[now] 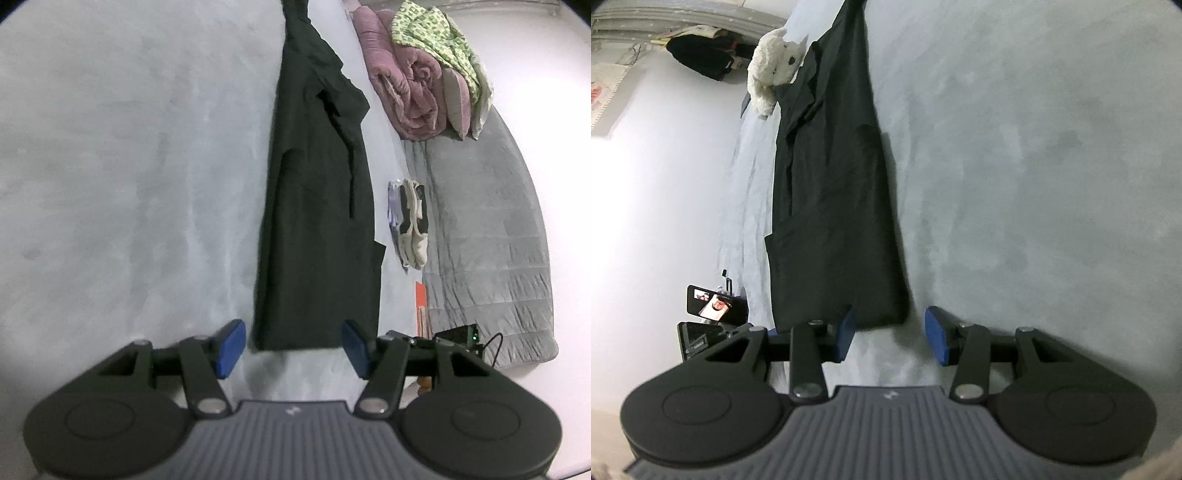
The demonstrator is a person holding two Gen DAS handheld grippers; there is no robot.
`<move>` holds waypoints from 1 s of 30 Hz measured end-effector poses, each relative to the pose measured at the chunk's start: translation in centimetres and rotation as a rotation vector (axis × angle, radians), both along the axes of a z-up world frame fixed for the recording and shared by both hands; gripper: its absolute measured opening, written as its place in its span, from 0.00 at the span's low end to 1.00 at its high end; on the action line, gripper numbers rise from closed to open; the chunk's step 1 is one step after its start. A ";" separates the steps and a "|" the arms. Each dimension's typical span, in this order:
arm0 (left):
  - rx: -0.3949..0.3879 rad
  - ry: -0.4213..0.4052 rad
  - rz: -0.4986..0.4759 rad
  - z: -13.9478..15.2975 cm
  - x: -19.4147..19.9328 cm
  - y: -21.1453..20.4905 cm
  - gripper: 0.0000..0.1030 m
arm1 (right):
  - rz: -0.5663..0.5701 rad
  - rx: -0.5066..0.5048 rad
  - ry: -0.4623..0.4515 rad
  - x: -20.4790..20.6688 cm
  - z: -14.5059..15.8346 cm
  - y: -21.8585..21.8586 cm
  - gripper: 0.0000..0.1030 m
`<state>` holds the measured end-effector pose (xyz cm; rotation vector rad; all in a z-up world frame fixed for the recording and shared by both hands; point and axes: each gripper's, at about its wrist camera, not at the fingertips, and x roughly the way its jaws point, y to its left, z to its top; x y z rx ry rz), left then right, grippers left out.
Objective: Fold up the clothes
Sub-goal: 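Grasp the folded end again with both grippers and lift it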
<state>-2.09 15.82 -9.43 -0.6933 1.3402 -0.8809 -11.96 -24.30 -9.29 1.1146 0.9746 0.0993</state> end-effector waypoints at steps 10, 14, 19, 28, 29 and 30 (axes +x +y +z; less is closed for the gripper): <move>-0.046 0.000 0.015 -1.4 0.7 -1.4 0.33 | -0.001 0.083 -0.035 1.9 -1.6 -0.1 0.32; -0.051 -0.003 0.007 -1.3 0.7 -1.9 0.31 | 0.016 0.077 -0.037 2.3 -1.6 0.2 0.24; -0.076 0.015 0.021 -1.4 0.8 -1.8 0.24 | 0.006 0.119 -0.030 2.0 -1.9 -0.2 0.16; -0.232 0.035 0.045 -0.2 0.9 -1.5 0.09 | -0.022 0.178 -0.100 2.0 -0.5 -0.5 0.11; -0.250 0.035 0.052 0.0 1.0 -1.4 0.09 | -0.030 0.187 -0.113 2.0 -0.2 -0.6 0.11; -0.267 0.034 0.060 0.2 1.2 -1.4 0.09 | -0.039 0.196 -0.126 2.1 0.1 -0.7 0.11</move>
